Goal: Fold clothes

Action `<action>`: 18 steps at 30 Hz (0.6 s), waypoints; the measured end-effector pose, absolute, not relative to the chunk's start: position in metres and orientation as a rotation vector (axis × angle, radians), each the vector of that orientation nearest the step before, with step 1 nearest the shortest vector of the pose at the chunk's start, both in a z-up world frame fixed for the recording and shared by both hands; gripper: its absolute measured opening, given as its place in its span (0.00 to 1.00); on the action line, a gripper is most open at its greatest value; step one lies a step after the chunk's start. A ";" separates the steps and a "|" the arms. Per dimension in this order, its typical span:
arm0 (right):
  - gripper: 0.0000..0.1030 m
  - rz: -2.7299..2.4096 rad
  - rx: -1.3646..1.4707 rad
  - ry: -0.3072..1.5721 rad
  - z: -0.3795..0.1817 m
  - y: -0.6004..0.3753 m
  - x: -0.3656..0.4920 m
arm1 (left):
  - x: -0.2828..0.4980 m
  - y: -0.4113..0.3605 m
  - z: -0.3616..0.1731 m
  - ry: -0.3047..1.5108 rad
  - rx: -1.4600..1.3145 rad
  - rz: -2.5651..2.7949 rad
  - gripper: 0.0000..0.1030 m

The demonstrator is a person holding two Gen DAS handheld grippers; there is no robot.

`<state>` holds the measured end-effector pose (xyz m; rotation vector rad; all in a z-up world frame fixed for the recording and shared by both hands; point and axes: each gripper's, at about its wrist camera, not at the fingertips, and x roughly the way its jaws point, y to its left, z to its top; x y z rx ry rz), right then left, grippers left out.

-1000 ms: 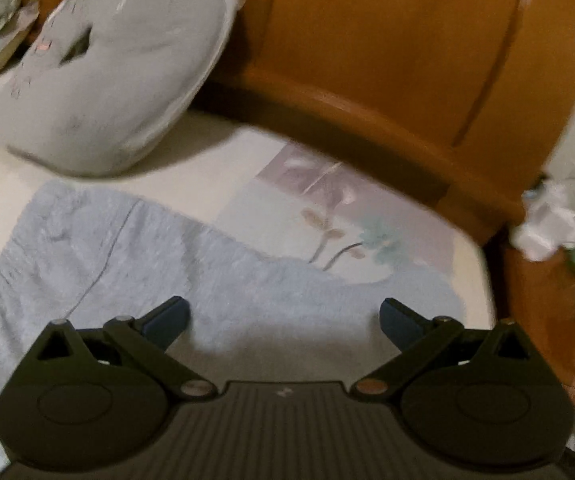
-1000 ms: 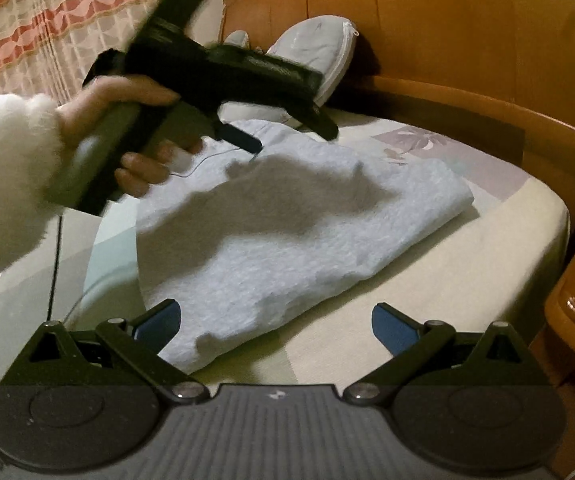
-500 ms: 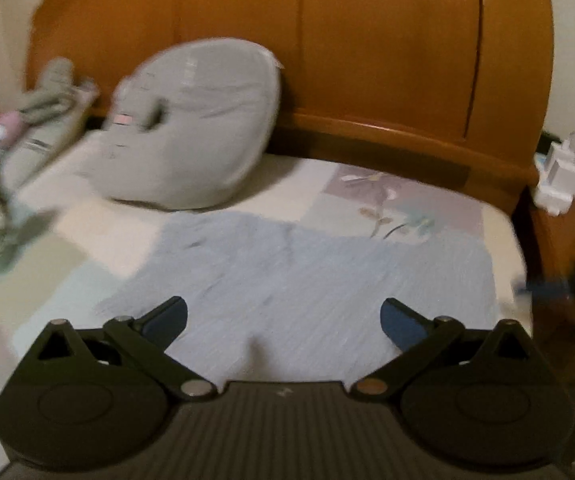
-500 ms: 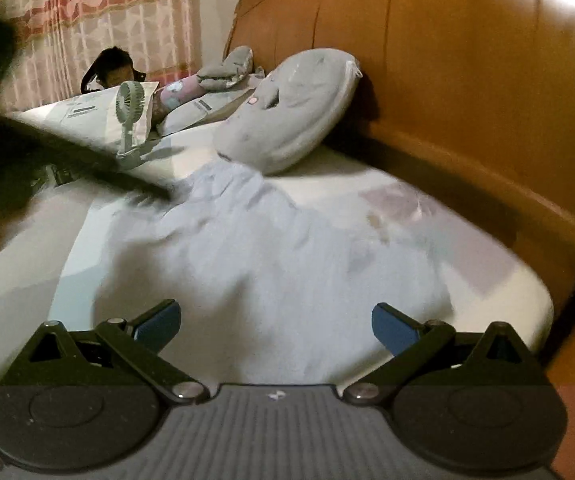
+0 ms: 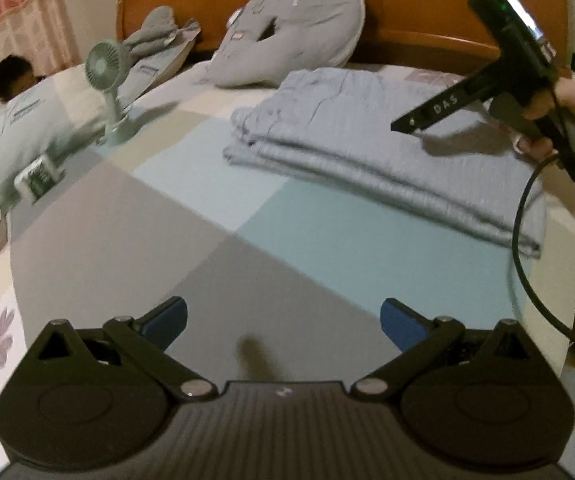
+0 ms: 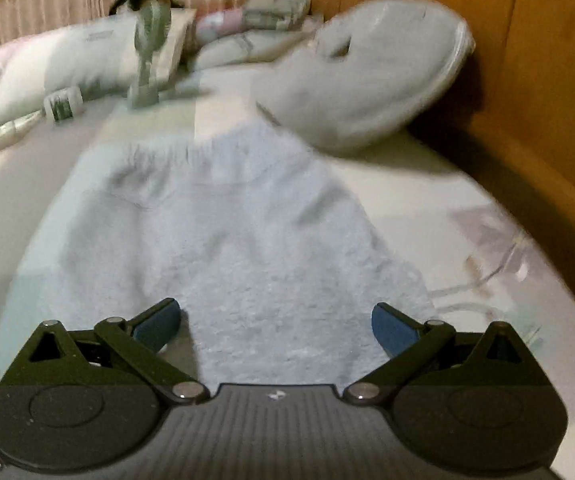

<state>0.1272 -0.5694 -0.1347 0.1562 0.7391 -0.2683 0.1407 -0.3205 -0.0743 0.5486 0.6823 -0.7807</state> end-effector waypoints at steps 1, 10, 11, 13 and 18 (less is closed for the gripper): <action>1.00 -0.274 0.182 0.748 -0.133 -0.571 0.125 | 0.138 -0.318 -0.075 0.680 0.545 -0.778 0.99; 1.00 -0.167 0.099 0.777 -0.093 -0.512 0.129 | 0.114 -0.299 -0.068 0.635 0.520 -0.794 0.99; 1.00 -0.157 0.090 0.790 -0.095 -0.506 0.133 | 0.113 -0.297 -0.067 0.636 0.513 -0.793 0.99; 1.00 -0.167 0.082 0.828 -0.106 -0.502 0.141 | 0.111 -0.294 -0.065 0.634 0.509 -0.782 0.99; 1.00 -0.192 0.120 0.868 -0.118 -0.501 0.142 | 0.111 -0.282 -0.060 0.631 0.480 -0.769 0.99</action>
